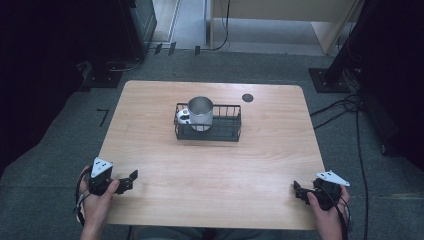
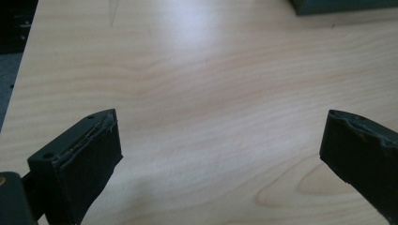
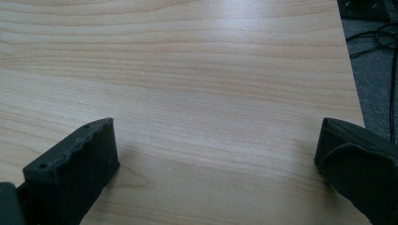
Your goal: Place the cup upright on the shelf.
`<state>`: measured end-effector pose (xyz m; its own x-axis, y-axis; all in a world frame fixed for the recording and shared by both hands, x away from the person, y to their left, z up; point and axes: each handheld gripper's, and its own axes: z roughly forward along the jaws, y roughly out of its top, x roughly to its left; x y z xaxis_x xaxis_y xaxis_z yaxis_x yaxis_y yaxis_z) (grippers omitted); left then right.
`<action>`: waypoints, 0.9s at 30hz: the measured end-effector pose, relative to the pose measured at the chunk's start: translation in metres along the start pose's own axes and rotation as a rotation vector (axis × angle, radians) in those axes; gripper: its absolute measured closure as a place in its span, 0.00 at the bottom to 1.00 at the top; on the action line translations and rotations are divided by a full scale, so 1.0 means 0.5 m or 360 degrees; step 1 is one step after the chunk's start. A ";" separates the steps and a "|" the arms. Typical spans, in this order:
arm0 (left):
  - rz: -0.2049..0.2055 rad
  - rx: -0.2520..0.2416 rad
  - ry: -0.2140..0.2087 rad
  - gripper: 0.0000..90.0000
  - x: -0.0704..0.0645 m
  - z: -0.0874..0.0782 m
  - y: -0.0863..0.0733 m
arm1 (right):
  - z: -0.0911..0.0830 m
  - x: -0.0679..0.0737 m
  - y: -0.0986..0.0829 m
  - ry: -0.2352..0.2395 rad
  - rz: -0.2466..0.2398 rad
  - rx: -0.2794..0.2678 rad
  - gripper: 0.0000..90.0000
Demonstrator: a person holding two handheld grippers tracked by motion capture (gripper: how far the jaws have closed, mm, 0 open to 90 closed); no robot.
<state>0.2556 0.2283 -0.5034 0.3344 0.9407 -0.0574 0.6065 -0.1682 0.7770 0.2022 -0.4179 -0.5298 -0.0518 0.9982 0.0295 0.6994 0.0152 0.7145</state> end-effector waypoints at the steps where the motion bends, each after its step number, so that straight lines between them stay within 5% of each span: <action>1: -0.0003 0.0012 0.0013 0.00 0.001 0.000 -0.006 | 0.000 0.000 0.000 0.0000 0.0000 0.0000 0.00; 5: -0.0012 0.0053 0.0040 0.00 0.004 0.000 -0.019 | 0.000 0.000 0.000 0.0000 0.0000 0.0000 0.00; 13: 0.0075 0.0205 0.0065 0.00 -0.001 0.019 -0.025 | 0.000 0.000 0.000 0.0000 0.0000 0.0000 0.00; 27: 0.0080 0.0215 0.0093 0.00 -0.004 0.025 -0.020 | -0.001 0.001 -0.001 -0.0008 0.0009 0.0002 0.00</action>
